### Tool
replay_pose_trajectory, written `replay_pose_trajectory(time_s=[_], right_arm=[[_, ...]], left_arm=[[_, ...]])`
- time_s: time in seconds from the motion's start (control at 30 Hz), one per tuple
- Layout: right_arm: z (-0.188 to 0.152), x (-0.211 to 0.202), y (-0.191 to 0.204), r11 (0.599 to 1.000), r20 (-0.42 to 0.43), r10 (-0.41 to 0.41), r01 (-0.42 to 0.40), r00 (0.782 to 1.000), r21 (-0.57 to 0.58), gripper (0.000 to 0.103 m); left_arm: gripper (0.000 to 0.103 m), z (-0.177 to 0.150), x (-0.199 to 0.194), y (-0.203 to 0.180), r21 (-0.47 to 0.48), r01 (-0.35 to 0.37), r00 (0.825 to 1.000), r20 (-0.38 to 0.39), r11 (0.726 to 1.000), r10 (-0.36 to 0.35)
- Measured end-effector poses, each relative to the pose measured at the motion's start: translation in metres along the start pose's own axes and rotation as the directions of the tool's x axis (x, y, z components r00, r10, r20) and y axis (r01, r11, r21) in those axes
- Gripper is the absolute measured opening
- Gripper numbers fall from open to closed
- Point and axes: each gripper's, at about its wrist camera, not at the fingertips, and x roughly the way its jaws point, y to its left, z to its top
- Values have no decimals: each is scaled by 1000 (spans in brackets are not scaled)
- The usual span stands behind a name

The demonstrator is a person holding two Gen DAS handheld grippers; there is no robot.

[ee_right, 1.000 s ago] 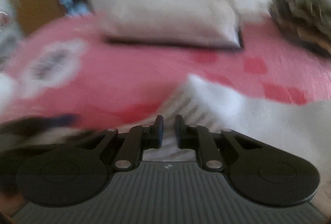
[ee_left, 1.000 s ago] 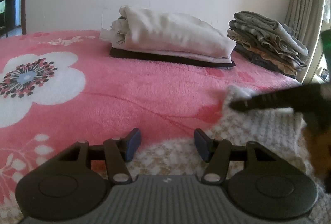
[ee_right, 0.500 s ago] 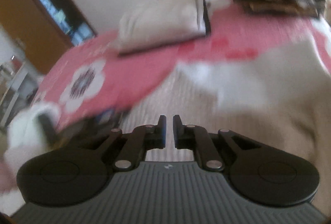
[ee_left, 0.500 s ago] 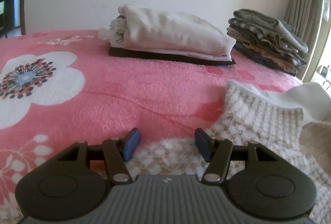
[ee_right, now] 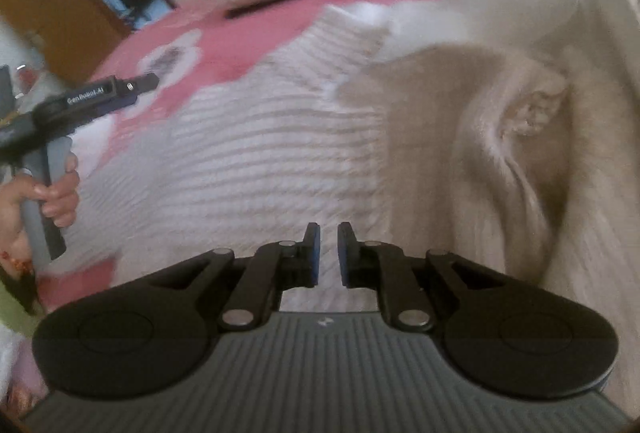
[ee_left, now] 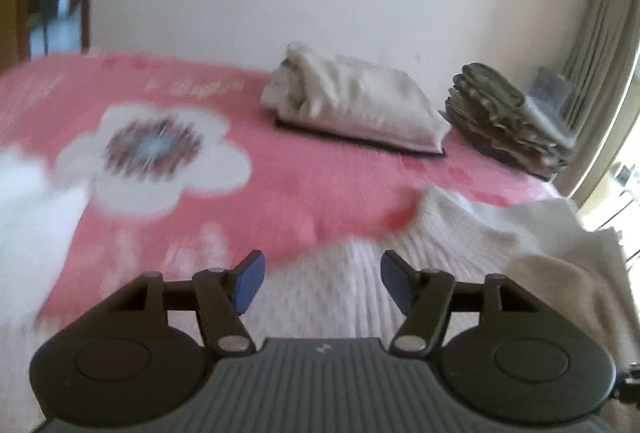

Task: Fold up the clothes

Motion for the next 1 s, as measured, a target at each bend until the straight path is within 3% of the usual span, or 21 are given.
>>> replay_pose_trajectory(time_s=[0.13, 0.27, 0.33, 0.37, 0.47, 0.57, 0.63, 0.67, 0.87, 1.0], right_arm=[[-31, -57, 22, 991, 37, 132, -132, 991, -5, 15], [-68, -83, 38, 980, 43, 195, -197, 980, 25, 19], [-90, -85, 40, 975, 36, 209, -211, 977, 64, 19], [-100, -86, 40, 973, 32, 213, -215, 977, 89, 19], [-130, -86, 38, 965, 25, 204, -206, 979, 165, 19], [-152, -83, 37, 961, 25, 183, -184, 983, 208, 19], [-163, -81, 36, 958, 21, 161, -162, 987, 237, 19], [-166, -79, 37, 959, 15, 146, -145, 989, 244, 19], [-164, -63, 40, 969, -16, 76, -70, 997, 235, 21], [-144, -43, 57, 977, -24, 122, -116, 992, 180, 21]], left_arm=[[67, -58, -50, 21, -112, 68, 987, -136, 991, -83], [67, -134, -66, 30, -206, 120, 949, -262, 971, -173], [65, -159, -68, 26, -182, 118, 949, -270, 976, -165], [64, -167, -72, 23, -145, 111, 963, -228, 983, -143], [61, -175, -77, 14, -125, 81, 978, -183, 989, -103], [38, -179, -79, 5, -91, 54, 982, -175, 994, -69], [5, -182, -81, 1, -75, 44, 983, -174, 996, -56], [1, -184, -83, 3, -93, 52, 983, -173, 994, -68], [3, -196, -98, 21, -179, 122, 973, -170, 976, -153], [40, -202, -102, 28, -198, 165, 964, -175, 966, -201]])
